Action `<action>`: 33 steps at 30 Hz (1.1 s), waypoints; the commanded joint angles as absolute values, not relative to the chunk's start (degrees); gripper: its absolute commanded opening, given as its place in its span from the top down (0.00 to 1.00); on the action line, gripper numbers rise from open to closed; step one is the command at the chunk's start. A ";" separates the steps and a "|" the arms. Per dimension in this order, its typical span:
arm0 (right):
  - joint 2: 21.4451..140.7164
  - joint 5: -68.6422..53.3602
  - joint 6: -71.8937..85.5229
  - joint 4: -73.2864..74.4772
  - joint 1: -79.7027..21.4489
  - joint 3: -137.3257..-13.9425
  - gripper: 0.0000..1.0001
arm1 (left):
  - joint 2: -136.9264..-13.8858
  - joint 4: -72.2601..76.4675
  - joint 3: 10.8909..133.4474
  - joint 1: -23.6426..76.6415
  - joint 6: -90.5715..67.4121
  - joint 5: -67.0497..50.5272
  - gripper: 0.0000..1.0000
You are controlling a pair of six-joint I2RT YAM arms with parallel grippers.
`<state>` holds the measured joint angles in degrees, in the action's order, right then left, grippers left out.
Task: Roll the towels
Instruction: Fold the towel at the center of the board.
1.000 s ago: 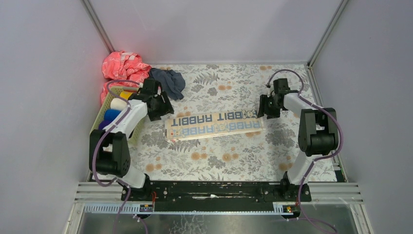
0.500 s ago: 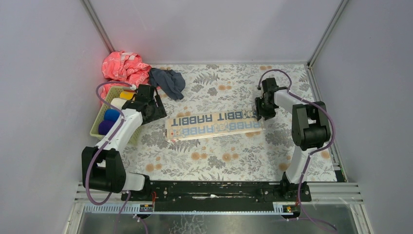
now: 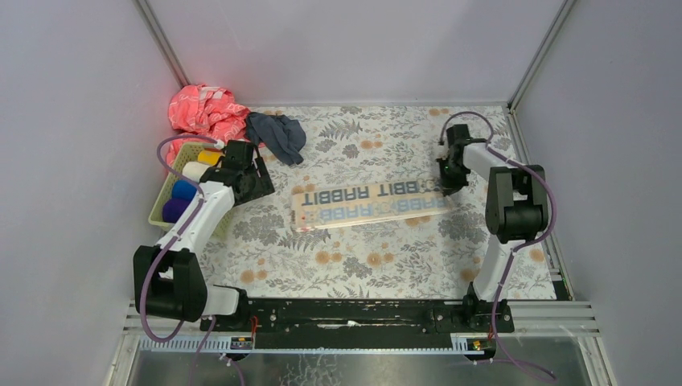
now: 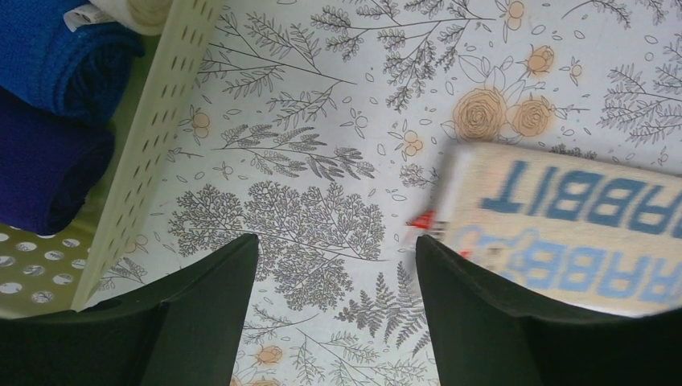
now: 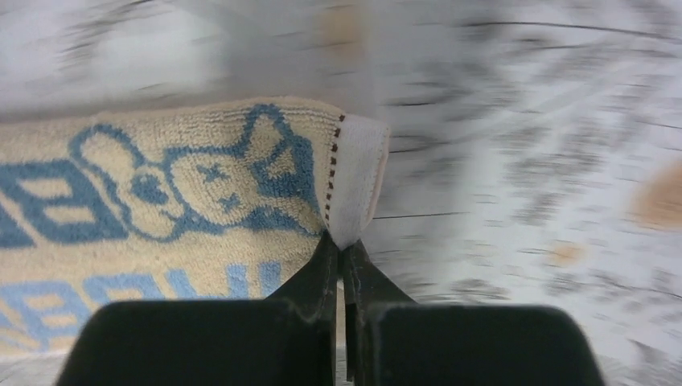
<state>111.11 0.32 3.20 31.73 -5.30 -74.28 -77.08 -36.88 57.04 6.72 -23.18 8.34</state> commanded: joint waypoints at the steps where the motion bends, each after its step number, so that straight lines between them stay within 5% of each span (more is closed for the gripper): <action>1: 112.68 17.55 -0.97 36.59 2.18 -78.26 1.00 | -75.67 -34.98 56.43 7.03 -21.89 6.09 0.29; 8: 112.56 31.06 -3.21 43.13 3.52 -88.91 1.00 | -75.54 -34.90 56.25 7.47 -21.56 5.59 0.29; 17: 100.03 -6.00 2.88 40.28 -3.50 -80.86 1.00 | -76.71 -34.89 56.74 8.14 -21.27 2.31 0.29; 33: 107.00 -15.21 14.65 39.76 -25.75 -87.85 1.00 | -77.79 -34.80 56.42 8.63 -21.00 1.48 0.29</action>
